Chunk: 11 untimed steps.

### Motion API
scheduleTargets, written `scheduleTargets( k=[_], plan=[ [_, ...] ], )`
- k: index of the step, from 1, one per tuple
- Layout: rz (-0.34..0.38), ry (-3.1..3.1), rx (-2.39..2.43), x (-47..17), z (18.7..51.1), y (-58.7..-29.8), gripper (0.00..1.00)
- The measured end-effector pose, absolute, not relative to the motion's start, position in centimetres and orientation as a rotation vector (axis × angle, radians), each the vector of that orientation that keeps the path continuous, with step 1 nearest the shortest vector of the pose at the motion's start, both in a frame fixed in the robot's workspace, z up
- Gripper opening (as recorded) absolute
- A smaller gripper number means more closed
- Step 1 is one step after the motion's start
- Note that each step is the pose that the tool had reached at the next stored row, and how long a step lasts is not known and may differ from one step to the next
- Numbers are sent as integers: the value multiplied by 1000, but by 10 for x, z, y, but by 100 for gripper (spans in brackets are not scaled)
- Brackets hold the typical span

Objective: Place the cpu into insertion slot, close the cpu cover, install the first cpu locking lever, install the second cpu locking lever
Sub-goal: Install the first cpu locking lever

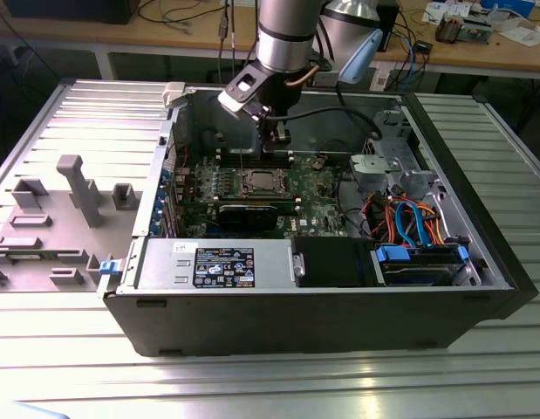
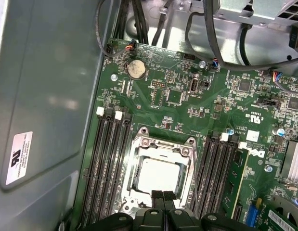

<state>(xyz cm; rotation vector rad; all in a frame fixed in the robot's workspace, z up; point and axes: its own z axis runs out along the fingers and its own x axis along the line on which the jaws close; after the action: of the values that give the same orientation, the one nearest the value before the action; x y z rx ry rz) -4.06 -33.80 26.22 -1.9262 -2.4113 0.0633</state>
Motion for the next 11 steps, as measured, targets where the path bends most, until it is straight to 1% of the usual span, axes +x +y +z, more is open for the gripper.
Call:
scheduleTargets(
  k=[11],
  plan=[
    [63,-2429,-1904,-41,262,-338,11]
  ],
)
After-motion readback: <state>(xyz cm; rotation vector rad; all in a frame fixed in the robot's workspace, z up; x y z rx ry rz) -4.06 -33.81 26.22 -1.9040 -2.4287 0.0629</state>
